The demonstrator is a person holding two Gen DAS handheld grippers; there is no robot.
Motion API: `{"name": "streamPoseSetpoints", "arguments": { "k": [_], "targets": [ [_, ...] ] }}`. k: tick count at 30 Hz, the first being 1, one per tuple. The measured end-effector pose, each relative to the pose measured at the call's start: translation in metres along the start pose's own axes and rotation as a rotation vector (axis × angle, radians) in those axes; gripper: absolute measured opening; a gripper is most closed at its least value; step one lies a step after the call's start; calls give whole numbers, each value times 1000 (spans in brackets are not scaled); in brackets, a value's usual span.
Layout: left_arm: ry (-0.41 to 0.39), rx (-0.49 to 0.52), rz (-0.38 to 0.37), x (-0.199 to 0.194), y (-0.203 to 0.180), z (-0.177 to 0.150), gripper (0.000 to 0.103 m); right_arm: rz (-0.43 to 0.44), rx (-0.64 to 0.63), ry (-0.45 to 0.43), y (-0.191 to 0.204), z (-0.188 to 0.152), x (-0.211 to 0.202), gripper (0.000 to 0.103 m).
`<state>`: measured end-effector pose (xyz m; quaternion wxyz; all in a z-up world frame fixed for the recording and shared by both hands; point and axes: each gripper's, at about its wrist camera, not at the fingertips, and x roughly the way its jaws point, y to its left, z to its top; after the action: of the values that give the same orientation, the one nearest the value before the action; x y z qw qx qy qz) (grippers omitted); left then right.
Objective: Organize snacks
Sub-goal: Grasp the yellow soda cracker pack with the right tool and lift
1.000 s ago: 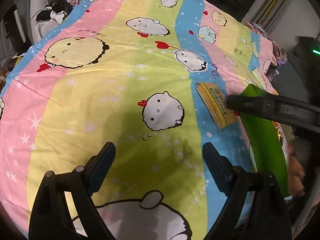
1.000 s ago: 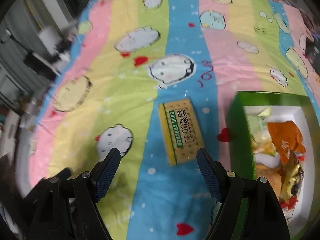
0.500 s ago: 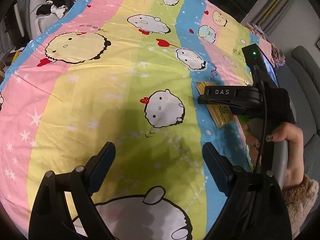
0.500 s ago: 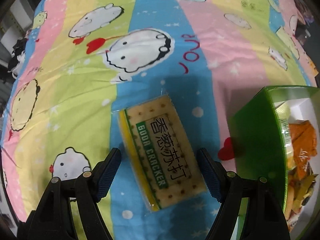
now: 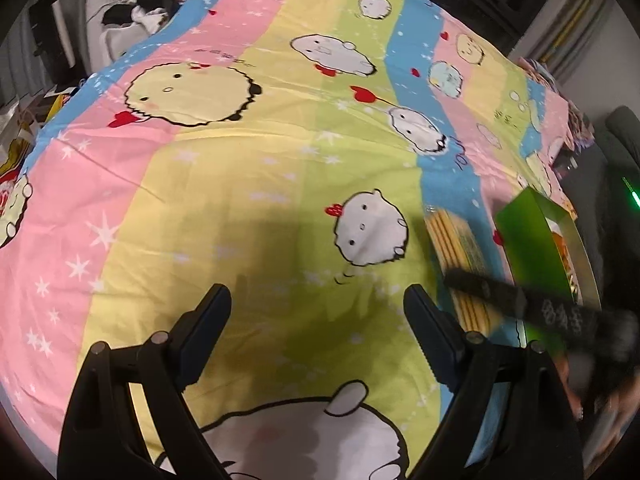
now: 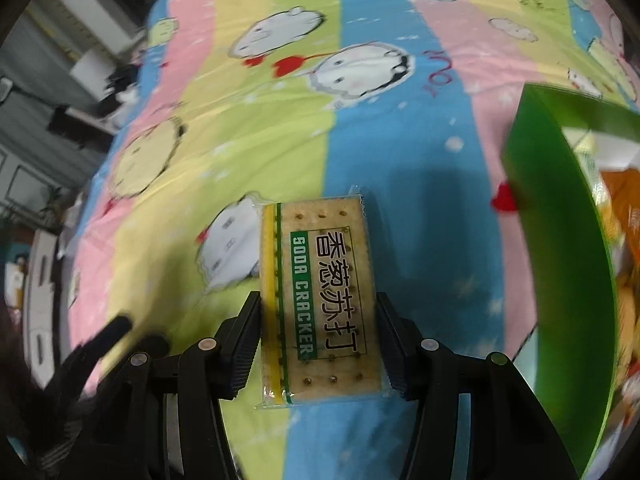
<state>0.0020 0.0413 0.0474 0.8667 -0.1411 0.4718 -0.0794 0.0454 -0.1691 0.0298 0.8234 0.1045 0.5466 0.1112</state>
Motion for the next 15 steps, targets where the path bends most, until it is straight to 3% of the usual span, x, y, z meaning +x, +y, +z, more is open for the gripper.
{"name": "streamPoseSetpoints", "arguments": {
  "k": [3,6,10,15],
  "targets": [
    [-12,-13,0,-3,3,0,87,36,-33,17,10,-13,-2,56],
    [-12,-27,10,-3,6,1,87,4,-38,13,15,-18,-4,56],
    [-6,-44,-1,-3,8,1,87,56,-26,19,10,-18,-7,56],
    [-7,-39,-64,-3,-1,-2,80,84,9,-58,-4,-18,-30,57]
  ]
}}
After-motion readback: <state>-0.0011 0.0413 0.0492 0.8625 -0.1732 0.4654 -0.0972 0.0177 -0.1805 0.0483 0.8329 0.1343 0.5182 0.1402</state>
